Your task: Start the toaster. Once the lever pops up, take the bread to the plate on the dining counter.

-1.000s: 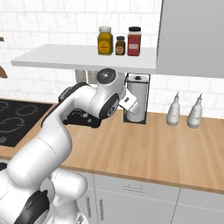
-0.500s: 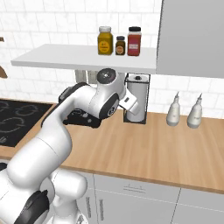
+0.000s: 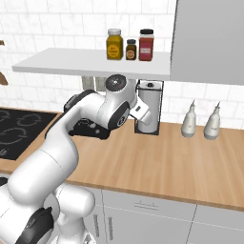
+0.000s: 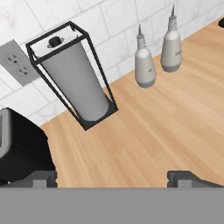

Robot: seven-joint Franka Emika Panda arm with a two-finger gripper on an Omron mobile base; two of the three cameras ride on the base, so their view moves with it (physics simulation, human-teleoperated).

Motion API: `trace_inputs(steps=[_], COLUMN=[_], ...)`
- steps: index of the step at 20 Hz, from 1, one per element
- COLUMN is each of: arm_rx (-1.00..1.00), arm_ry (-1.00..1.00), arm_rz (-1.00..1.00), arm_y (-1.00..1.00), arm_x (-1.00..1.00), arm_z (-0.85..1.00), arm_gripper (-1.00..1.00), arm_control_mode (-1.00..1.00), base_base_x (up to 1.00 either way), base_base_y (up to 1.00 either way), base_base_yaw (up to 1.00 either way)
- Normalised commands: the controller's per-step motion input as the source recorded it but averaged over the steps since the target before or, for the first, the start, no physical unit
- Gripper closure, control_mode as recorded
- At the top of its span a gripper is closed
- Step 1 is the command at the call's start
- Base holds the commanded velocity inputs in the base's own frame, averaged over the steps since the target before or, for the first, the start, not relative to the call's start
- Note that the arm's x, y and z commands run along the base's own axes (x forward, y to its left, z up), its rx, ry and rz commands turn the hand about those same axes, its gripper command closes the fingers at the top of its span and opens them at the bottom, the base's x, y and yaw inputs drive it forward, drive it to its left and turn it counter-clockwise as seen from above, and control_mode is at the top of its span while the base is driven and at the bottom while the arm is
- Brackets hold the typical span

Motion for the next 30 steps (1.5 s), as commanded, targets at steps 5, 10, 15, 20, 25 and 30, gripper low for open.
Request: trace_inputs(steps=[5,10,15,20,25,30], arm_rx=[0.00,0.00,0.00,0.00,0.00,0.00], arm_ry=[0.00,0.00,0.00,0.00,0.00,0.00], arm_rz=[0.00,0.00,0.00,0.00,0.00,0.00], arm_y=[0.00,0.00,0.00,0.00,0.00,0.00], arm_x=[0.00,0.00,0.00,0.00,0.00,0.00], arm_z=[0.00,0.00,0.00,0.00,0.00,0.00], arm_gripper=[-1.00,-1.00,-1.00,-1.00,-1.00,-1.00], arm_control_mode=[-1.00,-1.00,-1.00,-1.00,-1.00,-1.00], base_base_x=[0.00,0.00,0.00,0.00,0.00,0.00], base_base_y=[0.00,0.00,0.00,0.00,0.00,0.00], base_base_yaw=[0.00,0.00,0.00,0.00,0.00,0.00])
